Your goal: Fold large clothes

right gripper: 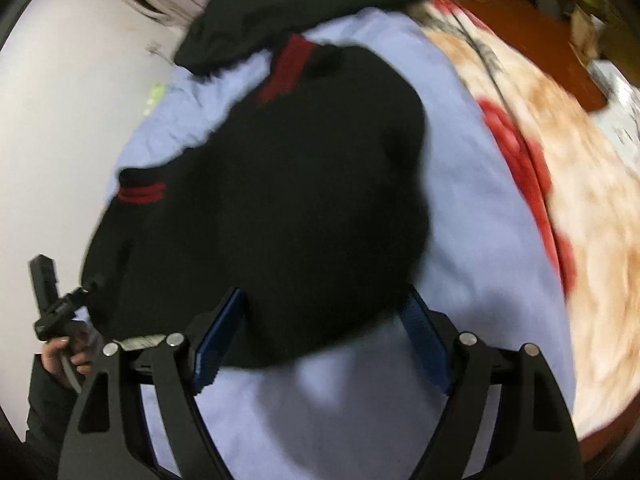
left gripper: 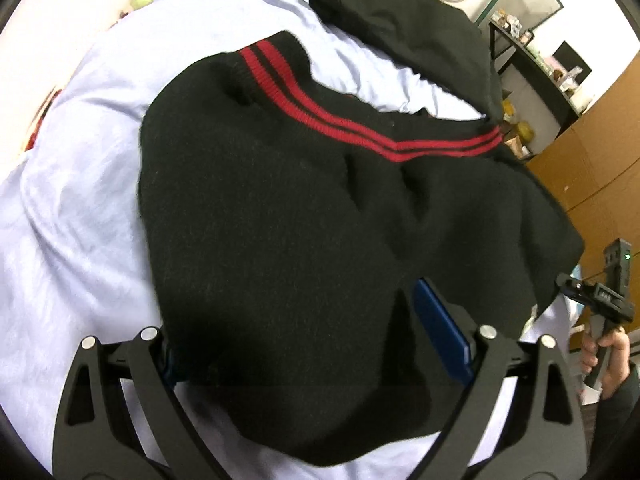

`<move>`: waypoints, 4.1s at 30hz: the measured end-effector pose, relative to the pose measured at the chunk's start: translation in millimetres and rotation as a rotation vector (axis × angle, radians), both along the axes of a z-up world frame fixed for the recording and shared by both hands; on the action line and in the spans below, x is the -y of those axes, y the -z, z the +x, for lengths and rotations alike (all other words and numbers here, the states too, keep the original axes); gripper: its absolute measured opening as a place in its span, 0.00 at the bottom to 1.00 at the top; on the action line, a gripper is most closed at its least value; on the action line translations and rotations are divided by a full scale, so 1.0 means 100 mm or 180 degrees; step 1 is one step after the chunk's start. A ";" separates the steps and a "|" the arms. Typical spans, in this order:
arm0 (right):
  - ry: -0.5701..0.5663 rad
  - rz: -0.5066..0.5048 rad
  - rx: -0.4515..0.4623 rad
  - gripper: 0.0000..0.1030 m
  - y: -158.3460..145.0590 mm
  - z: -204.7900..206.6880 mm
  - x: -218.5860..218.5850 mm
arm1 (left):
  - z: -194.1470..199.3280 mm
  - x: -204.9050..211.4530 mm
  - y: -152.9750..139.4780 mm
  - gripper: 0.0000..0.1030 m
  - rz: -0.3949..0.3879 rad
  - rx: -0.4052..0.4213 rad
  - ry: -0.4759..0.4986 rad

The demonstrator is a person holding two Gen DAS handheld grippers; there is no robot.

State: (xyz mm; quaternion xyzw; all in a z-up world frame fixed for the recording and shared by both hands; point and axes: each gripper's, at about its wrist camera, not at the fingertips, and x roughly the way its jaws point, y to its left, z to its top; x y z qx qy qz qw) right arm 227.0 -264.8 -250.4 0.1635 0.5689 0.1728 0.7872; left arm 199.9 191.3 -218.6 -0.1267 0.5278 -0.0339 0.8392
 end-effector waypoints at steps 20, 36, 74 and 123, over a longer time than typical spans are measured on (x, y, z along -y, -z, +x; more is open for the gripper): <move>0.0056 -0.0342 0.0190 0.81 -0.14 0.45 -0.61 | -0.86 -0.11 0.09 0.89 -0.0162 0.0216 -0.0226; 0.0031 0.0383 0.0475 0.48 -0.85 0.68 -0.64 | -0.96 0.04 -0.14 0.89 -0.0765 0.0028 -0.0794; 0.0439 0.0934 -0.0040 0.77 -0.12 0.61 -0.09 | -0.15 0.08 0.07 0.82 -0.1150 0.0018 -0.1708; 0.0513 0.0619 -0.0130 0.34 -3.23 2.44 -0.03 | 2.19 0.20 -2.62 0.07 -0.1151 0.0037 -0.1354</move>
